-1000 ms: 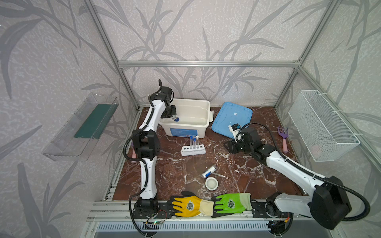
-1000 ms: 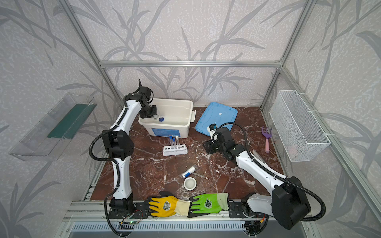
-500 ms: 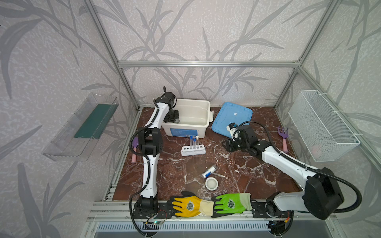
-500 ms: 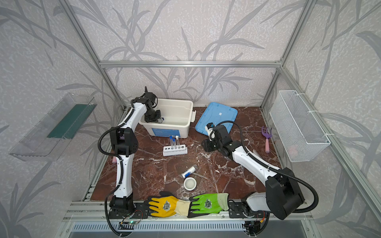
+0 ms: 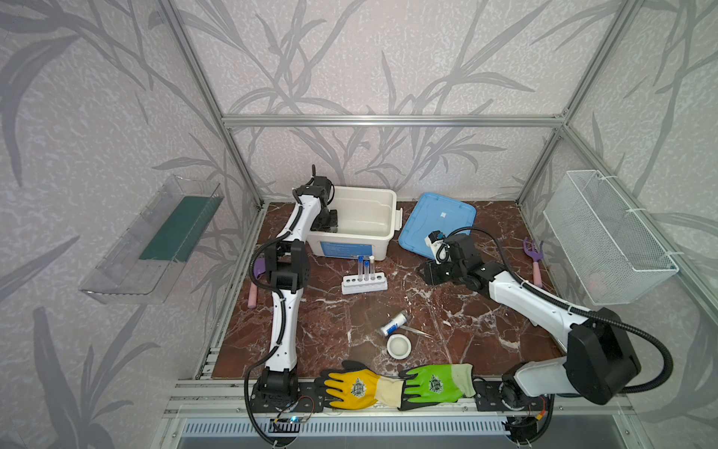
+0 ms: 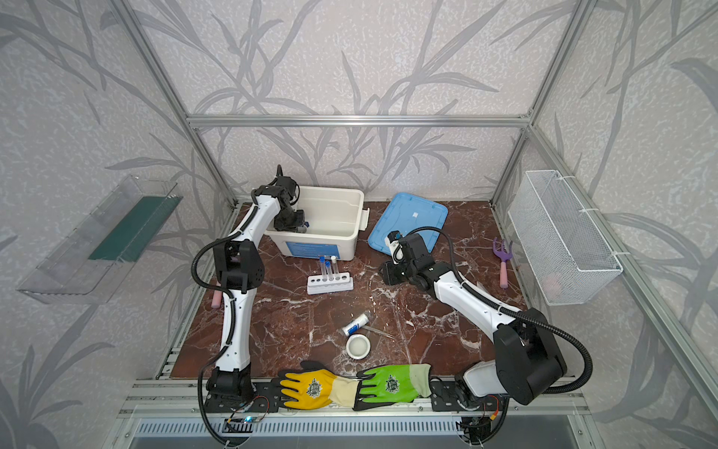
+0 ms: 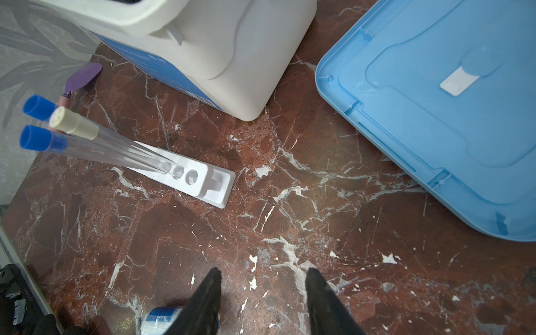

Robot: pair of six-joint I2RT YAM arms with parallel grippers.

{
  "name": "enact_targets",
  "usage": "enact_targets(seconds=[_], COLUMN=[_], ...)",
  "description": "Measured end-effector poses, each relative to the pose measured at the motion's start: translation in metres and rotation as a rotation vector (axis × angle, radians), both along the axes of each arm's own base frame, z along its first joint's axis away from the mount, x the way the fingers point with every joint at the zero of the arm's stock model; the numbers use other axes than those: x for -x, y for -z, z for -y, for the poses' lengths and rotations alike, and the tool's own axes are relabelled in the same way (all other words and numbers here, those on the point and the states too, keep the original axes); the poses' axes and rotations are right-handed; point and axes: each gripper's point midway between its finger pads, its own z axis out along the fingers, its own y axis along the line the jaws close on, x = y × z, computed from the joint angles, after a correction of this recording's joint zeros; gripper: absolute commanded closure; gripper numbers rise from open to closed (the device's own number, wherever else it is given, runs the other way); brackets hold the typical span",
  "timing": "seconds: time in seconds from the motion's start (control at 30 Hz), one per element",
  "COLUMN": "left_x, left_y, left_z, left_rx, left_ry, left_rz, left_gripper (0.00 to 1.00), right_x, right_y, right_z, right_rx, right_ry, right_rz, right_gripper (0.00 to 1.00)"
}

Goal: Organize the chemistry lab equipment
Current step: 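Lower the cup into the tub and open the left gripper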

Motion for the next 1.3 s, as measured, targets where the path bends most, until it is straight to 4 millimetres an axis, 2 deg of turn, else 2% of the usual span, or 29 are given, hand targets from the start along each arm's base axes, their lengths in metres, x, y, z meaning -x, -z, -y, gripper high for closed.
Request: enact_targets(seconds=[0.37,0.73,1.2,1.3], left_x=[-0.001,-0.01,-0.021,-0.026], left_y=[0.0,0.001,-0.018,-0.03], left_z=[-0.002,0.0,0.002,0.003], left_rx=[-0.022,-0.034,-0.031,-0.026], left_ry=[0.014,0.037,0.06,0.064], left_rz=[0.004,0.023,0.086,0.12], left_gripper=[1.0,0.81,0.63,0.61], right_x=[-0.002,-0.003,-0.002,-0.003], right_y=[0.003,0.007,0.007,0.006], right_z=[0.002,0.001,0.001,0.001], right_rx=[0.0,-0.001,-0.001,-0.002], right_ry=[0.006,0.002,0.001,0.001], right_rz=[-0.008,-0.021,-0.022,-0.021], right_gripper=[0.52,0.52,0.52,0.52])
